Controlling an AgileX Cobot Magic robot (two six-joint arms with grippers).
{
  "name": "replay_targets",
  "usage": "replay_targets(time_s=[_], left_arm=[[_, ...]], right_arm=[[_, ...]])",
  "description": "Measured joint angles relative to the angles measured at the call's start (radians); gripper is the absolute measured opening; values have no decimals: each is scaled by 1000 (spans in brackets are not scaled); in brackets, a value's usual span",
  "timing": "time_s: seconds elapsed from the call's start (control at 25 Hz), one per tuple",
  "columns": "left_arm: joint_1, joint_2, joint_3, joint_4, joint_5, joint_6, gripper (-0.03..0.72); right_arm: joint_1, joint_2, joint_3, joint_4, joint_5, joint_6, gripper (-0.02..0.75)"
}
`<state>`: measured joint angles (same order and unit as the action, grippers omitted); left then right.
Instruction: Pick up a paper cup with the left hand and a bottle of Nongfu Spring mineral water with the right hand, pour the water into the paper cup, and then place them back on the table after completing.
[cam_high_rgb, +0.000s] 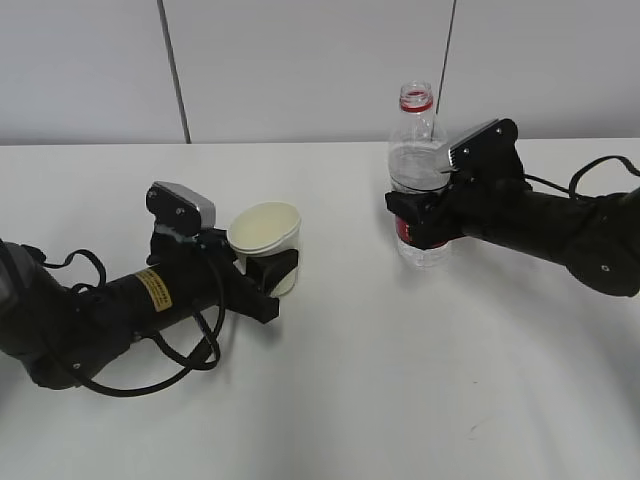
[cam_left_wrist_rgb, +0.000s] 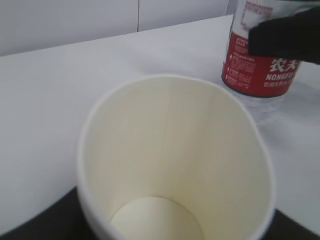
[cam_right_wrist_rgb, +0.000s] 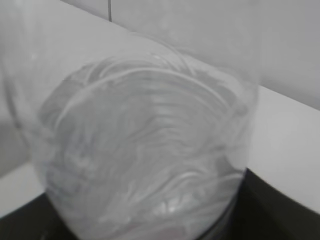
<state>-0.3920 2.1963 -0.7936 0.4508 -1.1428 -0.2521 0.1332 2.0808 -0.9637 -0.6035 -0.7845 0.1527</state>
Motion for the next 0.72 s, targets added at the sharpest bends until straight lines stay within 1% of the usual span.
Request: replay_targets(time_s=[0.2, 0.32, 0.72], left_arm=[[-21, 0, -34, 14, 0, -29, 396], [-31, 1, -57, 31, 0, -44, 396], [-32, 2, -114, 89, 16, -114, 396]], right_arm=[[0, -15, -39, -41, 92, -29, 459], [0, -24, -69, -97, 156, -33, 459], [2, -66, -125, -283, 352, -45, 459]])
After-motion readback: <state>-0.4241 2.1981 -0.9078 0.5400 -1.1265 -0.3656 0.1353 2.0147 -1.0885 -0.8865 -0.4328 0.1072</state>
